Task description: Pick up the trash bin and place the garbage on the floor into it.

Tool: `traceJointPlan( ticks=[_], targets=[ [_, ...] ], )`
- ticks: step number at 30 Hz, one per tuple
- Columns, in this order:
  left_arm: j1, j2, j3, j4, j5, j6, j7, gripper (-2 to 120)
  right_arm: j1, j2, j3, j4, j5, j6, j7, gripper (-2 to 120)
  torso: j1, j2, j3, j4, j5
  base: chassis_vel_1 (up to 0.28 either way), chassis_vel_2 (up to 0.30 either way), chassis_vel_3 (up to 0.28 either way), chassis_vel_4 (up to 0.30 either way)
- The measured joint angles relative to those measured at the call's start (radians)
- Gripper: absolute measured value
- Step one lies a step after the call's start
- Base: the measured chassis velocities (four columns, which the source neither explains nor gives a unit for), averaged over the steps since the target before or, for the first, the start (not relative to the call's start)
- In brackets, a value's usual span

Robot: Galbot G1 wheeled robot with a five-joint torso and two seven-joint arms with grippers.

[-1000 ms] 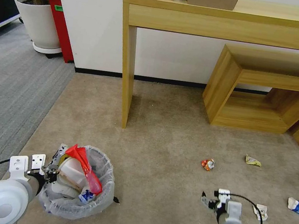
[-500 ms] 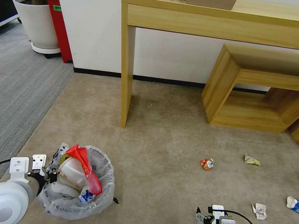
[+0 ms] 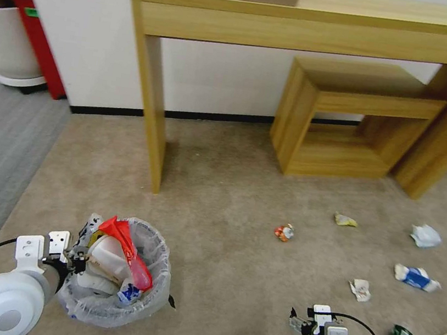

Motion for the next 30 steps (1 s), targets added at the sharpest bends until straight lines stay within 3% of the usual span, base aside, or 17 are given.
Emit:
traceJointPlan(
  ticks=[30],
  targets=[
    [0.016, -0.021, -0.003, -0.011, 0.051, 0.013, 0.013, 0, 0.013, -0.001, 0.064, 0.018, -0.047, 0.088, -0.028, 100, 0.0, 0.0, 0.0, 0.0001, 0.0002, -0.092, -0.098, -0.096, -0.093]
  ],
)
